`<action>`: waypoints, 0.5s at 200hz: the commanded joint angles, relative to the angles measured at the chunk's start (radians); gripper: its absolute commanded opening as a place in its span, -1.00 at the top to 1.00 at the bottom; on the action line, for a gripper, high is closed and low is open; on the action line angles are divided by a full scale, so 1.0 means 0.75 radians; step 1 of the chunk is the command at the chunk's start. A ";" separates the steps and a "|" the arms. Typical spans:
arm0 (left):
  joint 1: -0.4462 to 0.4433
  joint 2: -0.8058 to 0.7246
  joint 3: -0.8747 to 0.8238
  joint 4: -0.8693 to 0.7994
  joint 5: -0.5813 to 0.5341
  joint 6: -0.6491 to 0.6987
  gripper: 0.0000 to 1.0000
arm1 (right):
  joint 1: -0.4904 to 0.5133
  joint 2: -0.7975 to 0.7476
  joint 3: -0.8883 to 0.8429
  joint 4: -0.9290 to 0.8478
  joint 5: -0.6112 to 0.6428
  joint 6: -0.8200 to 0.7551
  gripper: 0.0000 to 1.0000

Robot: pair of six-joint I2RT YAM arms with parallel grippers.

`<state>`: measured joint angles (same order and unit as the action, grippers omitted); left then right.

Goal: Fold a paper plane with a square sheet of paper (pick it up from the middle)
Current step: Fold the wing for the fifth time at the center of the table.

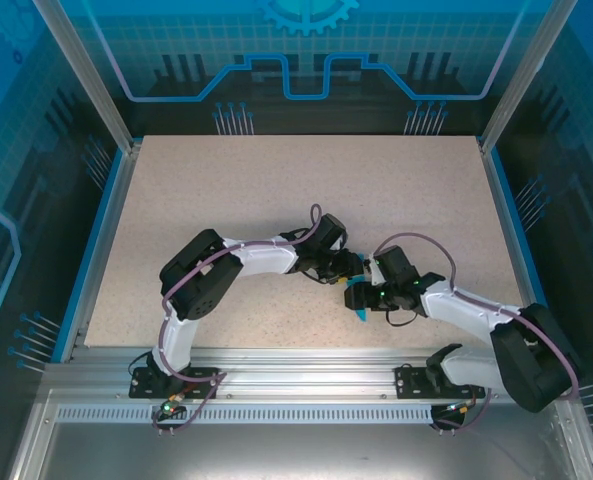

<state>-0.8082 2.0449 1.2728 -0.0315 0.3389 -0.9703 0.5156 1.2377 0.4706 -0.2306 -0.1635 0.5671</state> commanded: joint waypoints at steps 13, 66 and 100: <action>-0.005 -0.010 0.031 -0.014 0.030 -0.031 0.22 | 0.074 0.046 0.065 -0.064 0.149 -0.036 -0.29; -0.005 -0.016 0.033 -0.016 0.031 -0.033 0.22 | 0.120 0.105 0.103 -0.101 0.254 -0.016 -0.14; -0.005 -0.027 0.026 -0.017 0.025 -0.033 0.22 | 0.122 0.100 0.102 -0.104 0.255 -0.015 -0.04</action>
<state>-0.8082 2.0449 1.2728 -0.0319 0.3386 -0.9848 0.5961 1.3037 0.5316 -0.2893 -0.0093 0.5568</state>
